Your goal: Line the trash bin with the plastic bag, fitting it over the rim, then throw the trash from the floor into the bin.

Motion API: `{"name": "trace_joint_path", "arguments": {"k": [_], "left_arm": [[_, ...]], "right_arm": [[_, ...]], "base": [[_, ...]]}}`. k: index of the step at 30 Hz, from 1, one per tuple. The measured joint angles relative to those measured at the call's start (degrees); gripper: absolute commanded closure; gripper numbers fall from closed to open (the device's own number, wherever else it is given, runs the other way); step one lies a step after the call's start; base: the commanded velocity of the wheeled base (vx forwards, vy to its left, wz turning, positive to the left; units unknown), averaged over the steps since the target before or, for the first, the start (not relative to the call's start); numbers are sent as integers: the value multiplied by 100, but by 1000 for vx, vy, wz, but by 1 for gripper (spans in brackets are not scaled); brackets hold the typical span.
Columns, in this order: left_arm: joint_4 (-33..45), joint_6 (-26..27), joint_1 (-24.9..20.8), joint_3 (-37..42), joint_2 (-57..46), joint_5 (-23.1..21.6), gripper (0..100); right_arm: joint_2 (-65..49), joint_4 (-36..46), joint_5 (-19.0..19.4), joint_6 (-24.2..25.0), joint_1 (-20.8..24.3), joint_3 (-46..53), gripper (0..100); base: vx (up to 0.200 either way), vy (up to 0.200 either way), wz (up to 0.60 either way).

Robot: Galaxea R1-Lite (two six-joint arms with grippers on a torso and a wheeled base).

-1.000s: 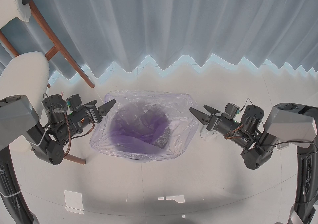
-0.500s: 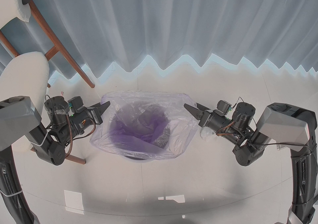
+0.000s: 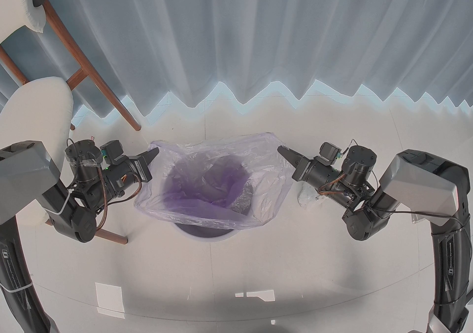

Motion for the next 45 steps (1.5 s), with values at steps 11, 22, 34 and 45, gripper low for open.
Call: {"name": "trace_joint_path", "arguments": {"k": [11, 22, 34, 45], "left_arm": [[1076, -262, 339, -631, -88, -57, 100], [1593, -544, 451, -1296, 205, -62, 100], [1810, -546, 581, -1608, 642, -49, 100], [1859, -546, 645, -1765, 1023, -11, 100]], "right_arm": [[22, 556, 0, 200, -2, -638, 100], [301, 1349, -30, 373, -9, -1524, 100], [679, 2130, -336, 378, -9, -2263, 100], [957, 2299, -393, 384, -50, -2417, 100]], "base": [[0, 0, 0], [0, 0, 0], [0, 0, 0], [0, 0, 0]]}}
